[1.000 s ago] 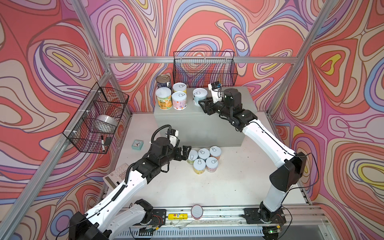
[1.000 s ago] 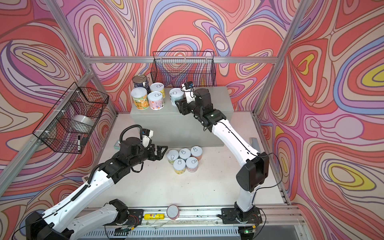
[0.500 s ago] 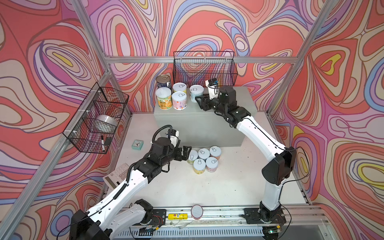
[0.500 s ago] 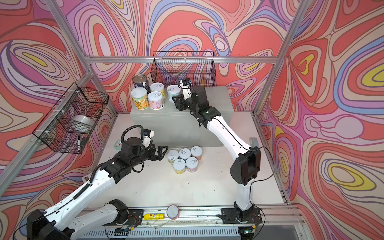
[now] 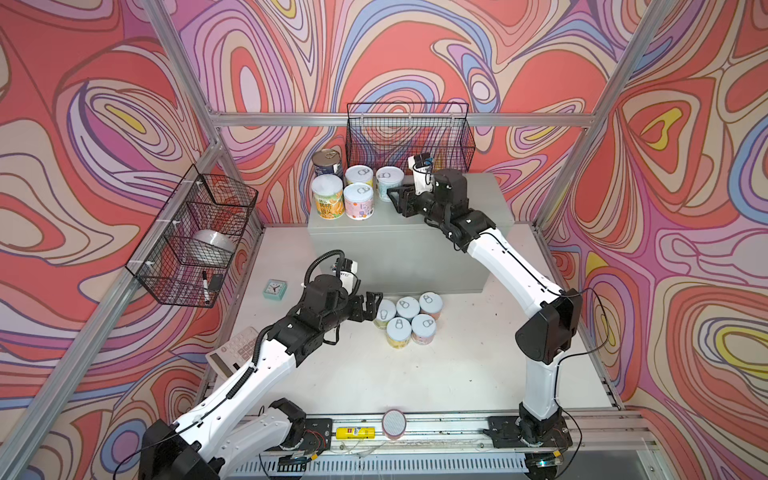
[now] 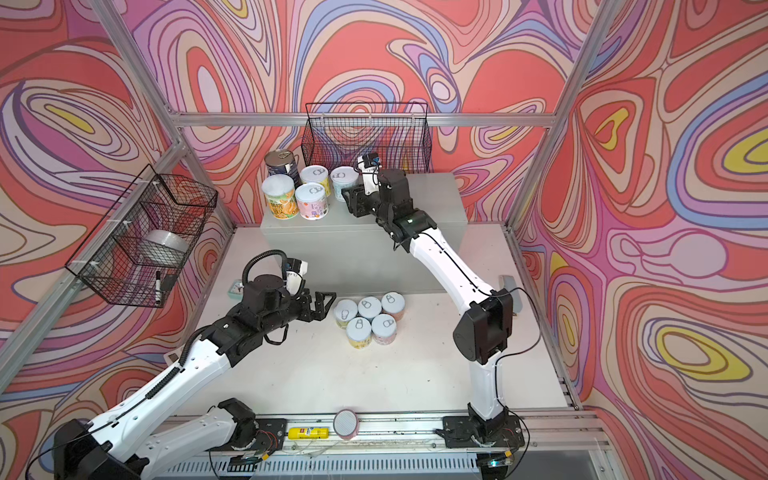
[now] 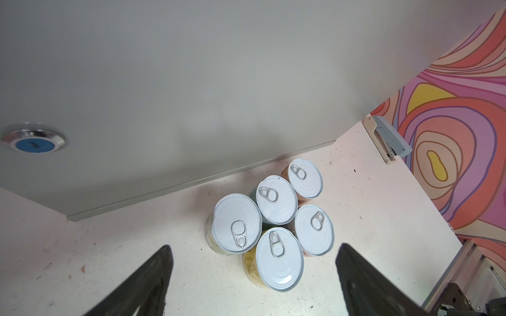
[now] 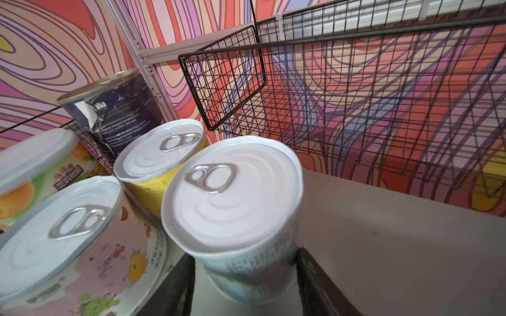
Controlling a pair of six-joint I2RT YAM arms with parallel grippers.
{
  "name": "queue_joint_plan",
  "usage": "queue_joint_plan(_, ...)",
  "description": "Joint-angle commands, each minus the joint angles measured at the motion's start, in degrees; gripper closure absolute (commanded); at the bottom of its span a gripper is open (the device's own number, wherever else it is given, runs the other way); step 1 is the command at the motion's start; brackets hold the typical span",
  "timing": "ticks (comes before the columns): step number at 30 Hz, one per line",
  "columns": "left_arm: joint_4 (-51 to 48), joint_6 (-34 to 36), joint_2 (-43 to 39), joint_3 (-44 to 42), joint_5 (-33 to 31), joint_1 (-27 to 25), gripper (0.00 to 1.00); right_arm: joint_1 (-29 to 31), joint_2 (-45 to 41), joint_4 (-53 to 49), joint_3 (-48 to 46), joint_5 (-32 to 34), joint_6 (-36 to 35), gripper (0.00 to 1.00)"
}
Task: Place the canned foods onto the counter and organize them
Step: 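Withdraw the right gripper from the box top and lower it toward the table cans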
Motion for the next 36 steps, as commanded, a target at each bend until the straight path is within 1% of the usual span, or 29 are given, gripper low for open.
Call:
queue_joint_plan(1, 0.5, 0.5, -0.5, -0.8, -0.8, 0.4, 0.05, -0.2, 1.7, -0.1, 1.8, 0.2, 0.9, 0.4)
queue_joint_plan(8, 0.1, 0.5, -1.2, -1.3, -1.2, 0.3, 0.06, -0.2, 2.7, -0.8, 2.7, -0.1, 1.2, 0.4)
queue_joint_plan(17, -0.8, 0.7, -2.2, -1.3, -2.2, 0.4, 0.06, -0.2, 1.8, -0.7, 2.0, 1.5, 1.2, 0.4)
queue_joint_plan(23, -0.5, 0.7, -2.4, -1.5, -2.4, 0.3, 0.04, -0.2, -3.8, -0.7, -1.8, 2.2, -0.4, 0.37)
queue_joint_plan(29, 0.9, 0.0, -3.4, -1.6, -3.0, 0.4, 0.04, -0.1, -10.8, 0.3, -7.7, 2.6, -1.0, 0.35)
queue_joint_plan(30, 1.4, -0.3, -3.8, -2.0, -3.2, 0.3, 0.04, -0.1, -11.6, 0.3, -8.9, 2.5, -1.1, 0.35)
queue_joint_plan(32, 1.6, -0.5, -4.3, -2.1, -4.1, 0.3, 0.04, 0.0, -15.6, 0.7, -12.1, 2.4, -1.4, 0.35)
queue_joint_plan(36, -0.6, 0.6, -4.5, -1.0, -6.8, 0.3, 0.05, 0.9, -22.4, 0.8, -19.6, 3.8, -2.3, 0.33)
